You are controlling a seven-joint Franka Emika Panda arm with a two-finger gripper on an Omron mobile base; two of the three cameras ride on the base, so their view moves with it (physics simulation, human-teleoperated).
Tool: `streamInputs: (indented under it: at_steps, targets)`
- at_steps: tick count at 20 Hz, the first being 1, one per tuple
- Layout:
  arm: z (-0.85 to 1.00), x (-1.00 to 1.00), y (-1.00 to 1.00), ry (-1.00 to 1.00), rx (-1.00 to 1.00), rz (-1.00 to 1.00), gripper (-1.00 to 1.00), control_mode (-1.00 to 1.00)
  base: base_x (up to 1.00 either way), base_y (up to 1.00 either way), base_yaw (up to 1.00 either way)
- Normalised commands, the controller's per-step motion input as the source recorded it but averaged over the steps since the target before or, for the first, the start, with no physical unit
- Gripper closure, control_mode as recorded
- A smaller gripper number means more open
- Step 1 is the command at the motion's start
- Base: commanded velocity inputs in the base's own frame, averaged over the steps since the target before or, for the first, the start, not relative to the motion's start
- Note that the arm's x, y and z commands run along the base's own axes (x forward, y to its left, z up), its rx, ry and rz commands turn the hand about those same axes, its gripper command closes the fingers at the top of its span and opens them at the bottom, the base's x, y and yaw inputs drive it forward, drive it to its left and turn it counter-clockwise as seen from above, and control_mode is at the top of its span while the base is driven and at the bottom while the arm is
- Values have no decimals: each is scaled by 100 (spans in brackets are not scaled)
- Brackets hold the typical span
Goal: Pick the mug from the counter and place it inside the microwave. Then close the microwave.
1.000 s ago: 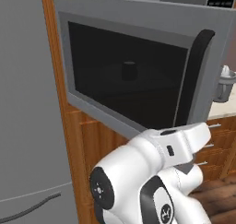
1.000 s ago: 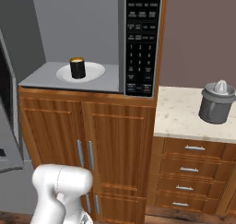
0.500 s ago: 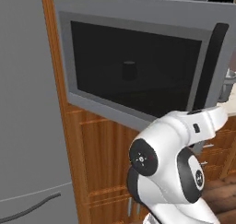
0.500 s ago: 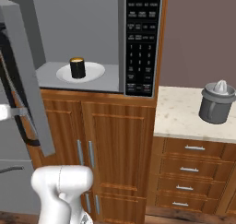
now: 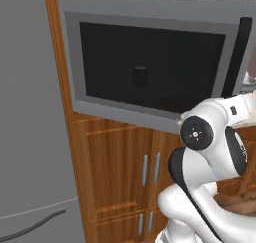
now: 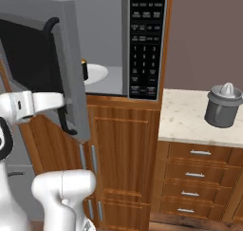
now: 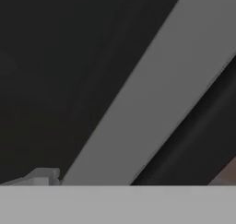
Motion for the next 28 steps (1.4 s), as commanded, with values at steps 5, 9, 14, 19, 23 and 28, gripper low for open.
streamInputs:
  at_steps: [5,9,14,19,23,28]
  targets:
    - [27,100,-47,6,6,1,-100,-100,0,0,0]
    - [28,85,-34,1,9,0,-100,-100,0,0,0]
    - [17,51,-29,0,10,0,-100,-100,0,0,0]
    - [13,37,-30,0,9,0,-100,-100,0,0,0]
    - [7,54,-32,0,9,0,-100,-100,0,0,0]
    - [7,53,-26,0,8,0,-100,-100,0,0,0]
